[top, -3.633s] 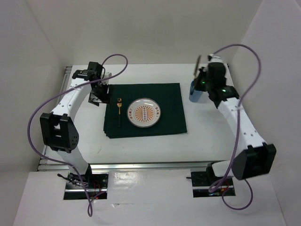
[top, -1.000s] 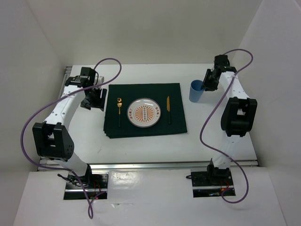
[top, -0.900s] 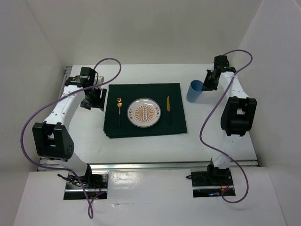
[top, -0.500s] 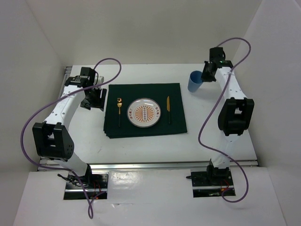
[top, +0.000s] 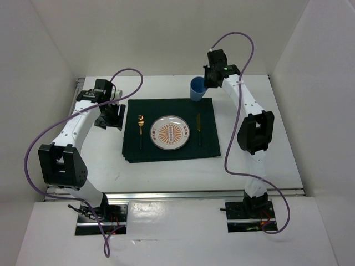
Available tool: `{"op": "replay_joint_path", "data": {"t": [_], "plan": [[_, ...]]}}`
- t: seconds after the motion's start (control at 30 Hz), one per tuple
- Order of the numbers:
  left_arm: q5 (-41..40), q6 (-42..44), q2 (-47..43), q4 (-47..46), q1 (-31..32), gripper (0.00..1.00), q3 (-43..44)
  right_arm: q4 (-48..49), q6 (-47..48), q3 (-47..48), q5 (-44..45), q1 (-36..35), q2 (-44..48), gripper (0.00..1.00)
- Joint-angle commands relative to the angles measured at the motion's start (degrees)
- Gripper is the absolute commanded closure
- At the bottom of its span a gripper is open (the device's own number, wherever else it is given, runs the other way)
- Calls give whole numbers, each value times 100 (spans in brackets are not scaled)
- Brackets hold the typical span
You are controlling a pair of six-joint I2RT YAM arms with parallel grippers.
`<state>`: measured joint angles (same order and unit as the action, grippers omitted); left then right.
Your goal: Set the dinner table for one person
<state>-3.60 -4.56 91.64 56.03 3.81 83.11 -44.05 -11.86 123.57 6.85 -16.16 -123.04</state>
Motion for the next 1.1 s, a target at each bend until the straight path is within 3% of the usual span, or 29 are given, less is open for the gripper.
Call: {"op": "replay_joint_path", "data": {"t": [0.0, 0.43, 0.53, 0.57, 0.6, 0.63, 0.7, 0.87, 0.97, 1.07], "plan": [[-89, 51, -189, -31, -30, 24, -75, -332, 70, 623, 150, 8, -343, 100], [-89, 104, -190, -83, -30, 24, -128, -473, 17, 158, 18, -45, -405, 99], [-89, 104, -190, -83, -30, 24, -128, -525, 17, 264, 18, -45, -466, 83], [-89, 104, -190, -83, -30, 24, -128, -525, 17, 264, 18, -45, -466, 74], [-89, 104, -190, -83, -30, 24, -128, -525, 17, 264, 18, -45, -466, 55], [-89, 104, -190, -83, -30, 24, -128, -464, 17, 264, 18, -45, -414, 49], [-36, 104, -190, -83, -30, 24, -128, -411, 17, 334, 18, -45, -413, 47], [-36, 104, -190, -83, -30, 24, -128, -235, 219, 440, 96, -45, -36, 30], [-89, 104, -190, -83, -30, 24, -128, -104, 272, 519, 316, -45, 403, 23], [-325, 104, -190, -83, -30, 24, -181, 352, 324, -15, 711, -45, 1324, 18]]}}
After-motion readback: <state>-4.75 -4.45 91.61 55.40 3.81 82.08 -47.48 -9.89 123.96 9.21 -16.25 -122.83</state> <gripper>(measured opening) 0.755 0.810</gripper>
